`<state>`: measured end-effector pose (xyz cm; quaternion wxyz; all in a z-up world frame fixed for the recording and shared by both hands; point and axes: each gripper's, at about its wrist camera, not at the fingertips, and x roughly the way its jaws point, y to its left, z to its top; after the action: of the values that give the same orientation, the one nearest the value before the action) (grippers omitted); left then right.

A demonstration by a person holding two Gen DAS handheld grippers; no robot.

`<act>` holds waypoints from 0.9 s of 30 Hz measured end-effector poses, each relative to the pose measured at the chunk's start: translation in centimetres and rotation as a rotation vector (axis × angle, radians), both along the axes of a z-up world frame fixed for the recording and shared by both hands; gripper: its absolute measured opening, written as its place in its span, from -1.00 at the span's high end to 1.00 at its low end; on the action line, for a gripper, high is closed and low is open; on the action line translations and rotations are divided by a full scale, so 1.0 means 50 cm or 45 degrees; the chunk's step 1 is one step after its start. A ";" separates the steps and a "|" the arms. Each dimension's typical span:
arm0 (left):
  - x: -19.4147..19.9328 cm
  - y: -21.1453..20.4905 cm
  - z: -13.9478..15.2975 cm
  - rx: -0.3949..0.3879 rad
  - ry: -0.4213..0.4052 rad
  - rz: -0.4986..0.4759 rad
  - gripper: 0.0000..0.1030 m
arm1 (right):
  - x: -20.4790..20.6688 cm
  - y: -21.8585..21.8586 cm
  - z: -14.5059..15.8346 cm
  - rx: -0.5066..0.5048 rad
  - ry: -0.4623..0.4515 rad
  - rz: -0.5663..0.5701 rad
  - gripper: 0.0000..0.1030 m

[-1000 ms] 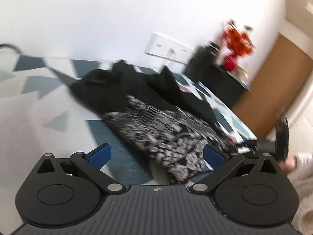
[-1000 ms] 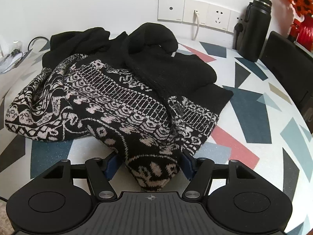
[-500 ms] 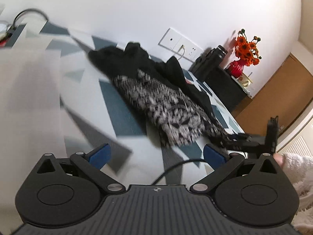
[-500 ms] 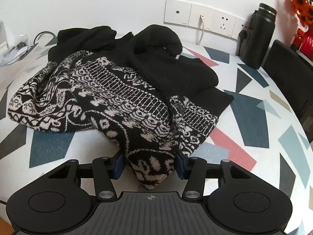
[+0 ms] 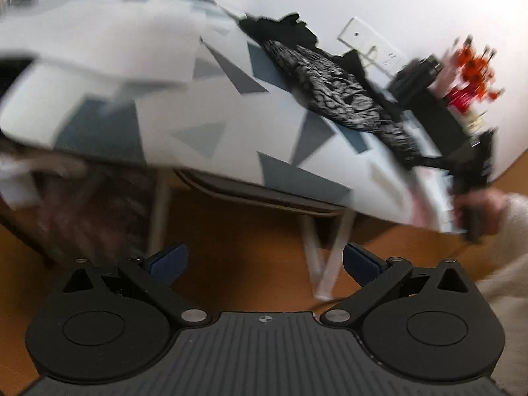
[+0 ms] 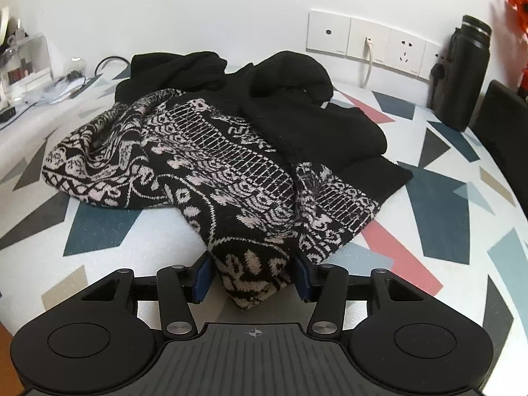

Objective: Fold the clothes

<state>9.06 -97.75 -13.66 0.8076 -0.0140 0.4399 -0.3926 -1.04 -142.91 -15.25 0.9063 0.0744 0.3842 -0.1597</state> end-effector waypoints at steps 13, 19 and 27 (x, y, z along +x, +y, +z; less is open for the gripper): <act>0.172 -0.328 0.062 -0.060 -0.257 -0.299 -0.99 | 0.014 0.006 0.003 0.013 0.023 -0.099 0.16; 0.212 -0.412 0.013 -0.016 -0.255 -0.491 -0.99 | 0.013 0.008 0.000 0.033 -0.003 -0.166 0.16; 0.239 -0.425 -0.016 -0.041 -0.259 -0.567 -0.99 | 0.027 0.037 -0.009 -0.031 -0.013 -0.257 0.02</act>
<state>20.98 -118.98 -14.47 0.7408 0.1101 0.3423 -0.5673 0.32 -141.05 -15.69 0.8883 0.1026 0.3683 -0.2544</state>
